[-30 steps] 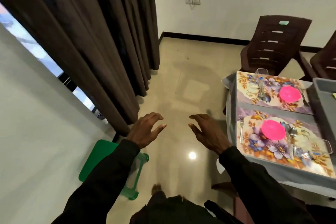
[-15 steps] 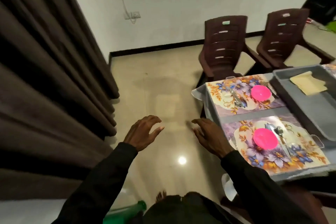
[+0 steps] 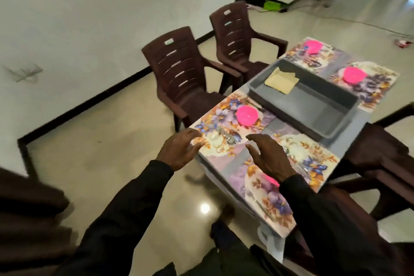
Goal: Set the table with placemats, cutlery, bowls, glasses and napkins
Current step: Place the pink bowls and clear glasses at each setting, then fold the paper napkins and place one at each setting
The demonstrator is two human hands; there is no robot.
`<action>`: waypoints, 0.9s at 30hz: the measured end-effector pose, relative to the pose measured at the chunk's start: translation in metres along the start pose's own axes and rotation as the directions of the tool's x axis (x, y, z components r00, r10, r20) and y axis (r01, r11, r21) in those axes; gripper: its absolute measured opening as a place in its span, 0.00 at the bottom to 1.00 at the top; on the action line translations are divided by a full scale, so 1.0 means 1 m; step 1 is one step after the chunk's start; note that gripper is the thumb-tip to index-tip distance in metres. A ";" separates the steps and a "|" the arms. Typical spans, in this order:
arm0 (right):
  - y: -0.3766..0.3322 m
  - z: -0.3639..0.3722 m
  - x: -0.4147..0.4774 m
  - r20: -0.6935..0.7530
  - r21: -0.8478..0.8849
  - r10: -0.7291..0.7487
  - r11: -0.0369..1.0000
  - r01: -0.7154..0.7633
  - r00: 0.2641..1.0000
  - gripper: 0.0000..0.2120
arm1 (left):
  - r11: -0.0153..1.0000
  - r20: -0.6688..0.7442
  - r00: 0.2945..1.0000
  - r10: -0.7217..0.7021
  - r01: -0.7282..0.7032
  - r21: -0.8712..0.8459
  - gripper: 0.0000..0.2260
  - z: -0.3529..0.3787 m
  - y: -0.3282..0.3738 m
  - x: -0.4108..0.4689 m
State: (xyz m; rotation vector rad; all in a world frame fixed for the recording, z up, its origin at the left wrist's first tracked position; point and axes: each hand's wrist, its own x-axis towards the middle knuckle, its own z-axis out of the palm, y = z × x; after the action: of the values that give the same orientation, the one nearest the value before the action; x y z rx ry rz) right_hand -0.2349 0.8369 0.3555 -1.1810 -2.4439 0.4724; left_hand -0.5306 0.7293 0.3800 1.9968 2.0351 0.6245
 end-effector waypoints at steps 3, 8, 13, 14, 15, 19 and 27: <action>0.045 -0.008 0.038 -0.078 -0.019 0.105 0.994 -0.107 0.991 0.16 | 0.996 0.072 0.994 0.087 -0.086 -0.012 0.18 0.011 0.005 0.084; 0.114 -0.029 0.094 -0.111 -0.026 0.301 0.952 -0.306 0.947 0.13 | 0.977 0.168 0.963 0.212 -0.211 -0.022 0.22 0.035 0.011 0.216; 0.155 -0.046 0.139 -0.140 -0.034 0.428 0.899 -0.436 0.893 0.15 | 0.958 0.241 0.929 0.281 -0.286 -0.017 0.24 0.055 0.026 0.312; 0.164 -0.046 0.148 -0.132 -0.036 0.448 0.889 -0.456 0.884 0.15 | 0.952 0.253 0.919 0.302 -0.306 -0.027 0.24 0.059 0.029 0.328; 0.172 -0.046 0.155 -0.128 -0.037 0.458 0.884 -0.466 0.879 0.15 | 0.947 0.268 0.909 0.318 -0.320 -0.038 0.23 0.064 0.032 0.342; 0.203 -0.040 0.190 -0.108 -0.056 0.497 0.862 -0.505 0.861 0.15 | 0.926 0.310 0.875 0.370 -0.376 -0.043 0.15 0.087 0.036 0.397; 0.268 0.002 0.269 -0.073 -0.015 0.646 0.761 -0.649 0.760 0.14 | 0.894 0.374 0.815 0.442 -0.437 -0.105 0.13 0.133 0.018 0.495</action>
State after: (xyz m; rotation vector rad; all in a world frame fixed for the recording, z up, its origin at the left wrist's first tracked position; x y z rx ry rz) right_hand -0.2111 1.2092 0.2843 -2.0331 -1.9295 0.5586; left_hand -0.4808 1.2379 0.3375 2.3740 1.3419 0.2750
